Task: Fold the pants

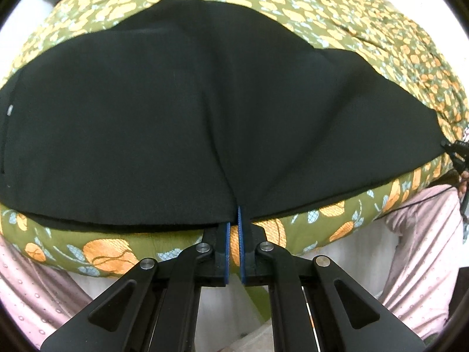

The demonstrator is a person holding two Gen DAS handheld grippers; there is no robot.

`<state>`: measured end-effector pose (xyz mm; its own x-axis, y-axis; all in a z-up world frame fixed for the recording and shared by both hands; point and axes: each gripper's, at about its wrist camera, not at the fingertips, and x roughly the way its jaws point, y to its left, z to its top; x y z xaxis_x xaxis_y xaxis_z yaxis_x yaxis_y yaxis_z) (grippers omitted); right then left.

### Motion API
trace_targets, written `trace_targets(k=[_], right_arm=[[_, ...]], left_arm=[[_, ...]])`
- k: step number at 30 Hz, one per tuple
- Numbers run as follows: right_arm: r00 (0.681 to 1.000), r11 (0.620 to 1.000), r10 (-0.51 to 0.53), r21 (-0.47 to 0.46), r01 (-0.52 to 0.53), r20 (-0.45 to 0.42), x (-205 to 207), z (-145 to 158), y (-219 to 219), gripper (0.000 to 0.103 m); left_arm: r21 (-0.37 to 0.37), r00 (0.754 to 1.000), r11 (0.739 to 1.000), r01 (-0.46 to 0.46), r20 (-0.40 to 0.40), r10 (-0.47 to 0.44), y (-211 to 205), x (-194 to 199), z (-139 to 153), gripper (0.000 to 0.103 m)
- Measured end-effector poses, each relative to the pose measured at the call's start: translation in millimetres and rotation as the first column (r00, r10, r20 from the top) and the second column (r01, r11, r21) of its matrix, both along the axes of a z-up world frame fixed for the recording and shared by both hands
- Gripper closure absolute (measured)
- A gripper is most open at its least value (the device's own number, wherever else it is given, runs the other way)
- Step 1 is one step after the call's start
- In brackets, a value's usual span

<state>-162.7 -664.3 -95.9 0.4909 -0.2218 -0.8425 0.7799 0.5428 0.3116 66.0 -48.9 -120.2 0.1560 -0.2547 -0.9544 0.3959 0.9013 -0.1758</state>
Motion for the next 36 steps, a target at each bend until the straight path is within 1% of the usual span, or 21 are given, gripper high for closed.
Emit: trace_targets(k=[2, 3, 4, 6, 7, 9, 11, 13, 16, 18, 20, 21, 22, 24, 26, 27, 28, 30, 32, 34, 36], right_arm=[[1.0, 1.0, 0.007, -0.006, -0.008, -0.011, 1, 1, 2, 0.093], [1.0, 1.0, 0.007, -0.006, -0.007, -0.013, 0, 2, 2, 0.084], [1.0, 1.0, 0.001, -0.003, -0.001, -0.005, -3, 3, 4, 0.076], [0.999, 0.999, -0.034, -0.008, 0.034, 0.032, -14, 10, 8, 0.031], [0.996, 0.997, -0.072, -0.032, 0.074, 0.058, -25, 18, 13, 0.028], [0.988, 0.988, -0.125, -0.084, 0.132, 0.086, -42, 31, 23, 0.028], [0.99, 0.975, -0.118, -0.178, 0.13, 0.074, -48, 46, 43, 0.027], [0.996, 0.97, -0.054, -0.232, 0.069, 0.072, -37, 57, 63, 0.027], [0.991, 0.973, 0.1, -0.218, -0.08, 0.085, 1, 60, 97, 0.027], [0.968, 0.959, 0.229, -0.194, -0.206, 0.107, 34, 55, 126, 0.027], [0.927, 0.927, 0.355, -0.175, -0.333, 0.12, 71, 45, 162, 0.027], [0.908, 0.909, 0.402, -0.17, -0.38, 0.118, 84, 39, 178, 0.027], [0.88, 0.88, 0.464, -0.165, -0.445, 0.103, 98, 30, 198, 0.027], [0.829, 0.825, 0.558, -0.136, -0.549, 0.042, 114, 4, 230, 0.027], [0.775, 0.774, 0.625, -0.054, -0.631, -0.096, 121, -38, 257, 0.027], [0.761, 0.761, 0.634, -0.065, -0.646, -0.141, 118, -48, 266, 0.026], [0.752, 0.745, 0.639, -0.11, -0.658, -0.162, 111, -48, 275, 0.025], [0.751, 0.746, 0.64, -0.103, -0.658, -0.164, 107, -40, 278, 0.023], [0.777, 0.775, 0.618, -0.074, -0.628, -0.124, 104, -29, 272, 0.023], [0.797, 0.79, 0.601, -0.106, -0.604, -0.063, 101, -10, 266, 0.023], [0.799, 0.784, 0.598, -0.164, -0.599, -0.062, 106, 5, 259, 0.023]], left_arm=[[-0.045, 0.999, 0.998, -0.031, -0.032, 0.03, 10, 3, 2, 0.092], [-0.065, 0.998, 0.997, -0.051, -0.051, 0.047, 18, 4, 4, 0.087], [-0.079, 0.995, 0.994, -0.073, -0.069, 0.068, 26, 4, 7, 0.074], [-0.096, 0.989, 0.987, -0.129, -0.083, 0.121, 49, 2, 19, 0.06], [-0.114, 0.985, 0.981, -0.159, -0.079, 0.151, 62, 0, 28, 0.059], [-0.147, 0.976, 0.965, -0.217, -0.055, 0.211, 89, -1, 50, 0.059], [-0.18, 0.965, 0.95, -0.256, 0.012, 0.263, 108, 3, 75, 0.058], [-0.197, 0.955, 0.945, -0.262, 0.089, 0.284, 114, 16, 92, 0.054], [-0.171, 0.952, 0.961, -0.218, 0.178, 0.247, 98, 46, 89, 0.05], [-0.12, 0.96, 0.979, -0.166, 0.208, 0.188, 75, 59, 69, 0.05], [0.01, 0.981, 0.995, -0.103, 0.166, 0.1, 50, 63, 34, 0.058], [0.098, 0.992, 0.993, -0.069, 0.11, 0.059, 41, 59, 13, 0.072], [0.141, 0.994, 0.989, -0.05, 0.101, 0.036, 39, 51, 4, 0.073], [0.193, 0.99, 0.981, -0.006, 0.14, -0.021, 39, 29, 4, 0.073], [0.203, 0.993, 0.979, -0.004, 0.116, -0.019, 46, 19, 7, 0.073], [0.197, 0.995, 0.98, -0.012, 0.101, -0.009, 50, 17, 8, 0.073], [0.191, 0.995, 0.981, -0.024, 0.095, 0.006, 54, 17, 11, 0.073], [0.157, 0.994, 0.986, -0.057, 0.105, 0.041, 55, 17, 19, 0.073], [0.106, 0.989, 0.991, -0.078, 0.135, 0.063, 56, 21, 35, 0.069], [0.058, 0.979, 0.995, -0.085, 0.192, 0.072, 50, 31, 51, 0.044], [0.047, 0.966, 0.995, -0.087, 0.246, 0.073, 41, 45, 60, 0.032]])
